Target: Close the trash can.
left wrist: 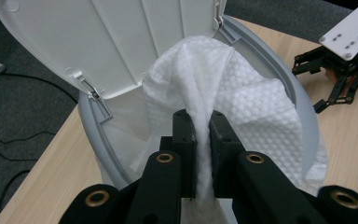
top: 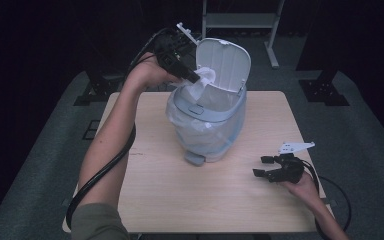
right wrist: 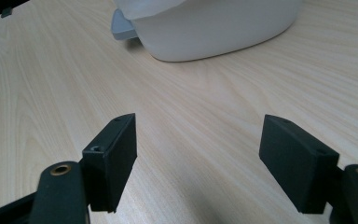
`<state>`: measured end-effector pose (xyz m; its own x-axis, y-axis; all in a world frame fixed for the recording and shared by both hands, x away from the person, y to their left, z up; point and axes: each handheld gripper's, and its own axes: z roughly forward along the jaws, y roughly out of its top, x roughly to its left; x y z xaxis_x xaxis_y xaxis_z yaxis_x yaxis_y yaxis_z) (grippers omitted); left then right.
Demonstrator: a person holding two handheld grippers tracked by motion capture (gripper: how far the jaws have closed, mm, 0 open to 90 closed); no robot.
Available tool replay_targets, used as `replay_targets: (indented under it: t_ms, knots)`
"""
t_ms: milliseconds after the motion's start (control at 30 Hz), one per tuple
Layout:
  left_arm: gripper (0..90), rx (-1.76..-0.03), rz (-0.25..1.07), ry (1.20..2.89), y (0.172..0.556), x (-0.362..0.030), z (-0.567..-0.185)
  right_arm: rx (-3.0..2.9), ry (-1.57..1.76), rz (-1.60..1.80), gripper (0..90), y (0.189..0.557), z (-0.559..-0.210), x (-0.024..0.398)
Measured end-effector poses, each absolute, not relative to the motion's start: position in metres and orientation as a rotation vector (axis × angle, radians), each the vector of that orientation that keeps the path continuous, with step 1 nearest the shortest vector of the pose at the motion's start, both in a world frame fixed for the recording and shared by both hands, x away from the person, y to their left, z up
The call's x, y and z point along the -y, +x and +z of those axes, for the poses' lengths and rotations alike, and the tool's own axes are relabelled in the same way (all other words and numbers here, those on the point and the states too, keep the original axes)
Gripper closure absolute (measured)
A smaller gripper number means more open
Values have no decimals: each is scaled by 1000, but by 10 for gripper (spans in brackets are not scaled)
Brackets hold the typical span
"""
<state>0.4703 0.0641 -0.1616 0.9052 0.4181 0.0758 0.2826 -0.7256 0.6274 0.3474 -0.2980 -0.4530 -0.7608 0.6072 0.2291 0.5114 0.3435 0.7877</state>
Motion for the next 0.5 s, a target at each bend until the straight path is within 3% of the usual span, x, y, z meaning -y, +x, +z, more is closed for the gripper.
replay_targets:
  t_ms: [500]
  knots:
    - [829,-492,266,2453,486,-44,-173,-2479,1039,1399,264,347,-451,298]
